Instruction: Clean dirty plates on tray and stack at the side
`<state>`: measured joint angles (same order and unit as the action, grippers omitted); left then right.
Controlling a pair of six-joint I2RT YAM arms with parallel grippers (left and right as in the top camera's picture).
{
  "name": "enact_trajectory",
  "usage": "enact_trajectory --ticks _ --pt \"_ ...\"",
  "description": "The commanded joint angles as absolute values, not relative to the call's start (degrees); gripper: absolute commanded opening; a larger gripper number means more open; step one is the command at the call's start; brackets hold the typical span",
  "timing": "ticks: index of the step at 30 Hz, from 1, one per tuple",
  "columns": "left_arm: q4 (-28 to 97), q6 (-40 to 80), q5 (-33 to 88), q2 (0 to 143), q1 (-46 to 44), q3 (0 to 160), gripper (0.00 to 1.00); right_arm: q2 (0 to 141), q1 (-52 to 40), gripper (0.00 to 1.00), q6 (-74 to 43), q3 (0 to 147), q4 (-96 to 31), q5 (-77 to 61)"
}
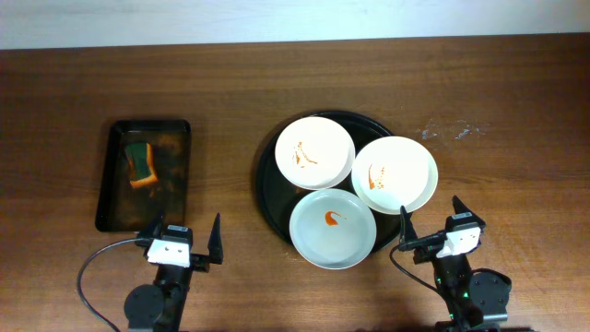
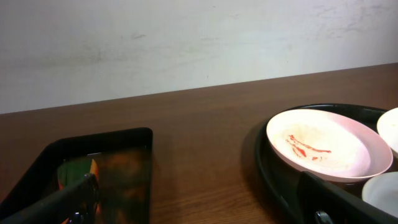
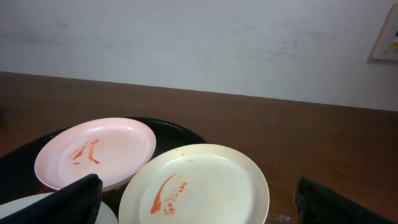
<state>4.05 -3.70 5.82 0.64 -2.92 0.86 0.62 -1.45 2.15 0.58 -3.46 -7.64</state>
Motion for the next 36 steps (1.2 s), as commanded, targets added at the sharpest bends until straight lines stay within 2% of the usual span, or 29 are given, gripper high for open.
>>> enact_trajectory --ticks 1,5,8,14,17,23,28,32,36 --pt "4.0 -4.8 6.7 0.4 -2.5 0.5 0.99 0.4 -1.1 0.99 2.6 0.3 -3.7 -8.4" --pt "3.9 -3.0 7.7 0.4 -2.5 0.6 0.99 0.4 -1.1 0.99 2.5 0.3 -3.6 -8.4" --pt "9.2 -3.0 6.0 1.7 -2.5 4.1 0.99 0.4 -1.1 0.99 -7.1 1.7 -4.6 -7.0" --pt "18.7 -3.1 3.0 17.3 -2.5 19.3 0.99 3.2 -1.1 0.99 -9.6 12.8 -20.4 -6.9" --pt "22.9 -3.1 3.0 28.1 -2.5 27.7 0.99 9.2 -1.1 0.99 -9.6 19.0 -26.5 -6.9" --pt "39.8 -3.1 3.0 49.3 -2.5 47.4 0.99 33.8 -1.1 0.99 -10.0 39.4 -43.1 -7.1" --pt "44.7 -3.1 3.6 51.7 -2.5 50.7 0.99 51.5 -1.1 0.99 -8.5 53.8 -52.4 -7.6" --pt "42.1 -2.8 3.0 55.2 -1.6 52.9 0.99 52.2 -1.1 0.99 -8.4 53.9 -52.1 -8.5" --pt "42.2 -1.7 3.0 73.8 8.2 65.1 0.99 52.2 -1.1 0.99 -8.5 53.9 -52.1 -8.4"
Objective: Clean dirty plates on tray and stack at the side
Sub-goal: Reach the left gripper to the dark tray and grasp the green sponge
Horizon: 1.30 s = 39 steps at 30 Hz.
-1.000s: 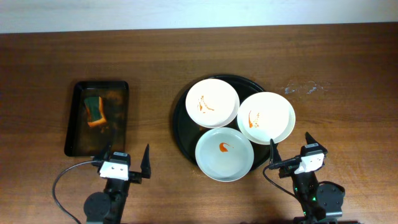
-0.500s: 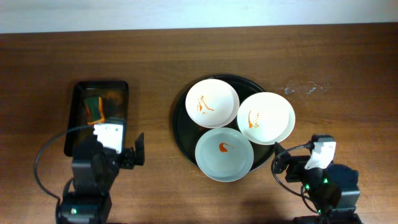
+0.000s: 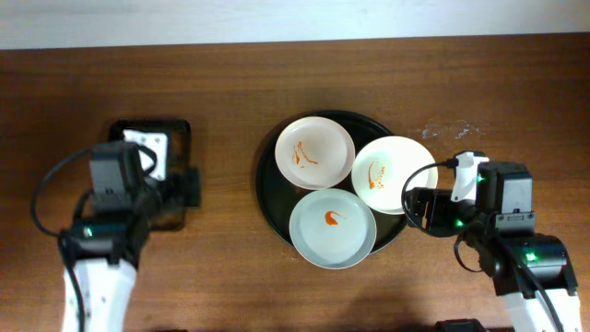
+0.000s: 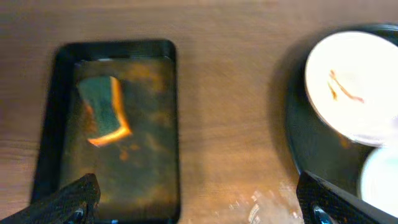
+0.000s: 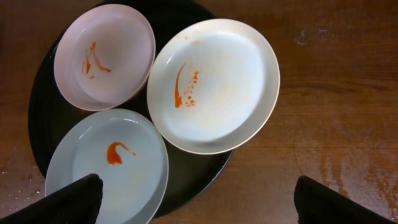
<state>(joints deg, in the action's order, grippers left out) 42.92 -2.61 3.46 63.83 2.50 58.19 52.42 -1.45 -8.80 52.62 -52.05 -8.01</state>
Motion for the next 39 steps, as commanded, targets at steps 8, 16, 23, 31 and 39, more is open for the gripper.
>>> enact_trajectory --ticks 8,16,23,31,39 --pt "29.2 -1.7 0.6 98.4 15.8 67.2 0.80 52.2 -1.1 0.99 -8.4 53.9 -52.1 -8.4" --pt "22.8 -1.7 -2.0 106.0 15.8 67.2 0.79 52.2 -1.1 0.99 -8.4 53.9 -52.3 -8.4" --pt "18.9 -1.7 -2.8 110.7 16.5 67.2 0.58 52.2 -1.1 0.99 -8.5 53.9 -52.3 -8.4" --pt "20.2 -1.7 -2.8 113.6 16.4 67.0 0.30 52.2 -1.1 0.99 -8.4 53.9 -52.3 -8.4" --pt "23.9 -1.7 3.9 103.7 15.6 69.1 0.01 52.2 -1.1 0.99 -8.7 53.9 -52.3 -5.6"
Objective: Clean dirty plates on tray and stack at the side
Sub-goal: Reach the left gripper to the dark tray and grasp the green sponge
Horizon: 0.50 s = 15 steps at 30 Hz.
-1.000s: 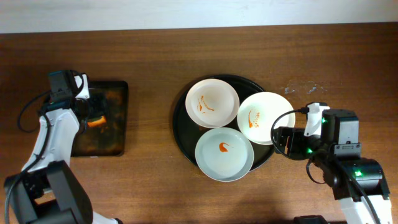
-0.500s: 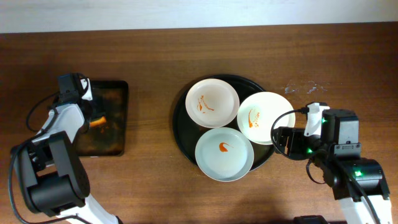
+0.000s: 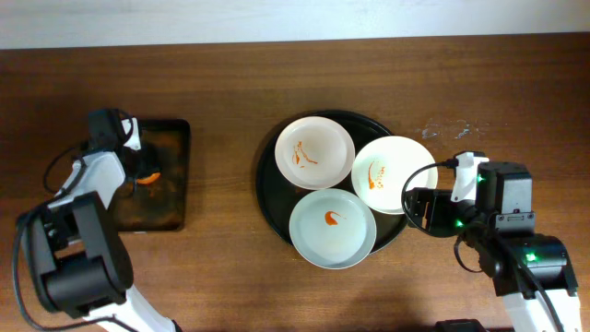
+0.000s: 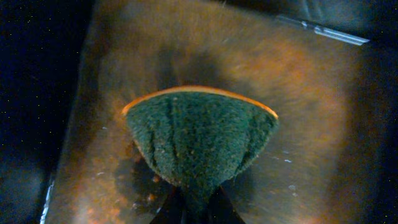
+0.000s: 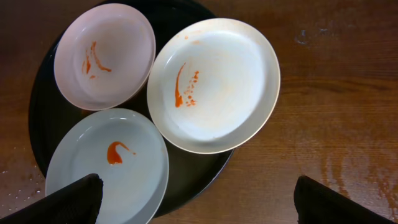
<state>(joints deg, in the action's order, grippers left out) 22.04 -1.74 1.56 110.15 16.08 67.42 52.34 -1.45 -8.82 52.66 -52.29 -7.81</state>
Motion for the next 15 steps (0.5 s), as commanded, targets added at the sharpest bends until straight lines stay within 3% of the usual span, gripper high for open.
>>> enact_trajectory --ticks 1,8,13,15 --pt "26.6 -1.7 3.9 101.8 15.1 69.1 0.01 52.2 -1.1 0.99 -8.7 53.9 -52.3 -5.6" --pt "34.0 -4.2 11.3 100.2 15.2 69.1 0.00 52.2 -1.1 0.99 -8.7 53.9 -53.1 -5.5" --pt "34.6 -15.7 49.9 100.3 26.7 69.1 0.01 52.2 -1.1 0.99 -8.7 53.8 -53.2 -5.5" --pt "35.2 -18.6 53.9 100.3 31.3 69.1 0.00 52.2 -1.1 0.99 -8.7 53.9 -53.2 -5.6"
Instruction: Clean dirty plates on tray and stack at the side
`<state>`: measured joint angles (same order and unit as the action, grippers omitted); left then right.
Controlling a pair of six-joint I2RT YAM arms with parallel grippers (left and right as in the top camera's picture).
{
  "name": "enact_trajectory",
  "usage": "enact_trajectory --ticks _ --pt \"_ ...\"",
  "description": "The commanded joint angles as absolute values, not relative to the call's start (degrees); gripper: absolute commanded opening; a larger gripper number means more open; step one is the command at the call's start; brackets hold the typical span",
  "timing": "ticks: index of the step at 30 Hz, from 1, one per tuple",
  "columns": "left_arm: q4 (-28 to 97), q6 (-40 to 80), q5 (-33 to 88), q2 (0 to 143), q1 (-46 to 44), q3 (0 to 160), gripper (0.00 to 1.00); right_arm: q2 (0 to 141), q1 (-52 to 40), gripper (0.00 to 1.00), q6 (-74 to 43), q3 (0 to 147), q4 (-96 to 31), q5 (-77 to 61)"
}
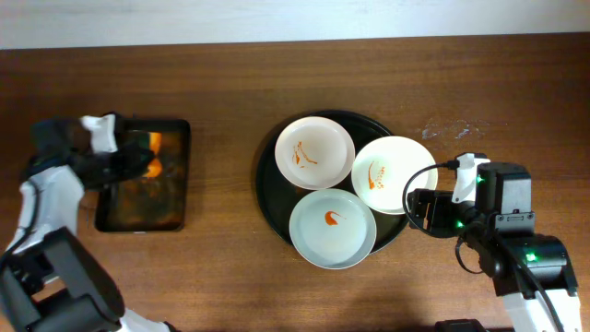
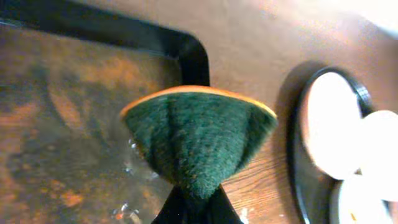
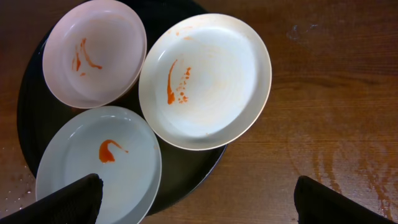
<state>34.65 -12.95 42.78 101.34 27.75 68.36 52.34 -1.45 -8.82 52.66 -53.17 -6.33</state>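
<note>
My left gripper [image 2: 198, 202] is shut on a green sponge [image 2: 199, 140] with an orange edge, holding it above the right rim of the wet rectangular black tray [image 1: 138, 207]. In the overhead view the left gripper [image 1: 124, 164] is at the far left. A round black tray [image 1: 270, 198] carries three plates with red smears: pink [image 1: 314, 152], cream [image 1: 395, 174] and pale grey-blue [image 1: 333, 229]. My right gripper [image 1: 419, 210] hangs open above the round tray's right edge, nothing between its fingers [image 3: 68, 199].
Water drops [image 1: 449, 132] mark the wood behind and to the right of the round tray, and wet streaks [image 3: 323, 162] lie to its right. Bare brown table [image 1: 226, 111] separates the two trays. A white wall runs along the far edge.
The sponge was down inside the rectangular tray in my shut left gripper; now it is raised and over that tray's right rim. The right gripper has shifted only slightly.
Both arms rested low and open at the table's near edge, the sponge lying in the rectangular tray. Then the left was above that tray and the right above the plates. Then the left was shut on the sponge in the tray; now it holds it lifted.
</note>
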Motion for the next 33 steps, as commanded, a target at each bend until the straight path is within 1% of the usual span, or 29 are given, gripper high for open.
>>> enact_trajectory --ticks 1,7,24,25,27,29,32,33 --pt "35.9 -21.3 54.9 100.3 32.4 69.1 0.00 52.2 -1.1 0.99 -8.7 53.9 -53.2 -5.6" --pt "36.1 -23.5 55.0 100.3 33.5 69.1 0.00 52.2 -1.1 0.99 -8.7 53.9 -53.2 -5.5" --pt "36.5 -23.4 54.4 100.1 33.4 69.2 0.00 52.2 -1.1 0.99 -8.7 53.9 -53.2 -5.3" --pt "36.5 -21.4 46.9 99.0 32.6 69.2 0.00 52.3 -1.1 0.99 -8.7 53.9 -53.2 -3.5" --pt "35.4 -16.4 35.9 96.0 29.3 69.2 0.00 52.4 -1.1 0.99 -10.0 53.9 -53.2 0.4" --pt "35.6 -14.2 28.0 91.7 23.7 69.2 0.00 54.2 -1.1 0.99 -11.7 53.9 -52.9 1.3" --pt "37.5 -13.1 26.6 87.7 16.0 69.2 0.00 58.5 -1.1 0.99 -11.7 54.4 -53.2 -0.6" --pt "39.4 -13.1 26.7 86.6 10.9 69.2 0.00 59.9 -1.1 0.99 -11.7 54.4 -53.2 -6.4"
